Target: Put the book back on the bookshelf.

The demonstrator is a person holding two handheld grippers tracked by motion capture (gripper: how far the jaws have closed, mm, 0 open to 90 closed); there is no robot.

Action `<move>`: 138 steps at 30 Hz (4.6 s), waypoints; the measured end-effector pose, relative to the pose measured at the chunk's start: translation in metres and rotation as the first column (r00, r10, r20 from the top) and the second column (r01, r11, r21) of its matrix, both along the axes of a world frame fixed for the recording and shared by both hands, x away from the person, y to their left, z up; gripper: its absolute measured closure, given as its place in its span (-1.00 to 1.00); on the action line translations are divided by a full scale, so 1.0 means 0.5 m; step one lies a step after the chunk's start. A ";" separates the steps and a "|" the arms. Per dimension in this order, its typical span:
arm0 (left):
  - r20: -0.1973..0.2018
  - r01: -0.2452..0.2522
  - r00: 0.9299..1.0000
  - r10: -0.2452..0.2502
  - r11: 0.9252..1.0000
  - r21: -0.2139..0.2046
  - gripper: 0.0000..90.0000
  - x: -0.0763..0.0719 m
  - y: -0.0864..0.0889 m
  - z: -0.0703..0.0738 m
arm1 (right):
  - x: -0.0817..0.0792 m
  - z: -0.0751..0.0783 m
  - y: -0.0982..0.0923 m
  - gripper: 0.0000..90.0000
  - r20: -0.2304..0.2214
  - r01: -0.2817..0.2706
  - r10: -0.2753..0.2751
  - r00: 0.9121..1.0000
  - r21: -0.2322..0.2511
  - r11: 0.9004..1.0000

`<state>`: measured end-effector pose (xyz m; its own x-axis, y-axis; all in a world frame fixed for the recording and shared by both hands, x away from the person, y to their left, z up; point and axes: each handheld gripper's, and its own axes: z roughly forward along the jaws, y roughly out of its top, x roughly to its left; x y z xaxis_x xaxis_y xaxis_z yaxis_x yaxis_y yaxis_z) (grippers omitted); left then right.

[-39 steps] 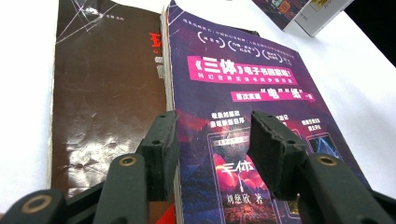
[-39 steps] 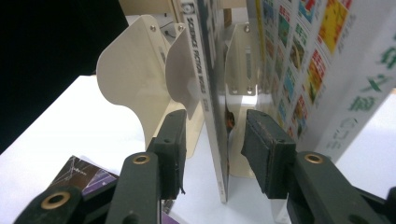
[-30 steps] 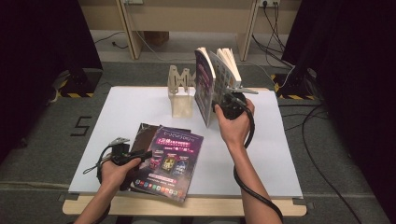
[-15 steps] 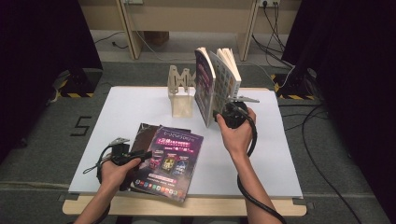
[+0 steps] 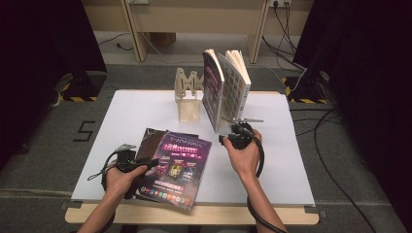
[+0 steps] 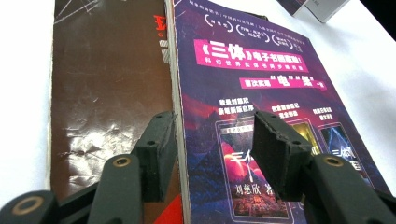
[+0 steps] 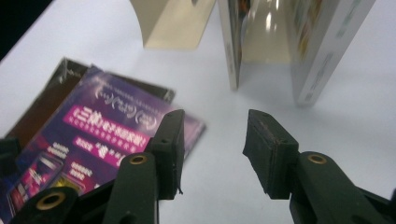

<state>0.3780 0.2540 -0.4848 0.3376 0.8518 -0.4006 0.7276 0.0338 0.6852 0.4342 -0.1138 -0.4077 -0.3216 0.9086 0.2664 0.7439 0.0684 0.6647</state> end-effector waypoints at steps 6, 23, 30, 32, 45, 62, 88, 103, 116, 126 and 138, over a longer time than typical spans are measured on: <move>0.000 -0.004 1.000 0.004 1.000 0.004 0.07 0.001 -0.001 -0.004 | -0.006 -0.037 0.015 0.27 -0.067 -0.020 0.019 0.998 -0.013 1.000; -0.010 0.006 1.000 -0.006 1.000 -0.002 0.07 0.003 -0.003 -0.012 | 0.004 -0.098 0.083 0.20 -0.148 -0.089 0.085 0.985 -0.015 0.996; -0.018 0.014 1.000 -0.014 1.000 -0.006 0.09 0.002 -0.005 -0.012 | 0.008 -0.114 0.103 0.19 -0.176 -0.104 0.100 0.979 -0.015 0.994; -0.016 0.015 1.000 -0.015 1.000 -0.006 0.09 0.002 -0.005 -0.012 | 0.008 -0.119 0.108 0.19 -0.185 -0.112 0.107 0.977 -0.015 0.994; -0.064 -0.035 0.997 0.030 0.997 -0.069 0.22 -0.009 -0.004 -0.003 | 0.002 -0.130 0.125 0.16 -0.177 -0.104 0.096 0.979 -0.036 0.994; -0.106 -0.043 0.994 0.029 0.990 -0.136 0.75 -0.014 -0.008 -0.009 | 0.021 -0.121 0.123 0.20 -0.183 -0.105 0.099 0.978 -0.028 0.994; -0.097 -0.023 0.995 0.014 0.996 -0.091 0.76 -0.012 0.009 -0.010 | 0.108 -0.134 0.122 0.10 -0.163 -0.052 0.056 0.985 0.027 0.998; -0.100 -0.028 0.995 0.022 0.998 -0.060 0.72 -0.014 0.007 -0.013 | 0.104 -0.125 0.115 0.15 -0.149 -0.034 0.048 0.988 0.095 0.995; -0.096 -0.039 0.995 0.034 0.998 -0.052 0.72 -0.017 0.004 -0.014 | 0.087 -0.136 0.109 0.17 -0.183 -0.007 0.031 0.983 0.128 0.992; -0.100 -0.040 0.994 0.034 0.998 -0.055 0.71 -0.017 0.006 -0.014 | 0.074 -0.141 0.110 0.27 -0.250 -0.042 0.088 0.964 0.185 0.982; -0.089 -0.030 0.996 0.028 0.999 -0.024 0.67 -0.017 0.006 -0.011 | 0.070 -0.085 0.122 0.70 -0.183 -0.086 0.127 0.975 0.217 0.972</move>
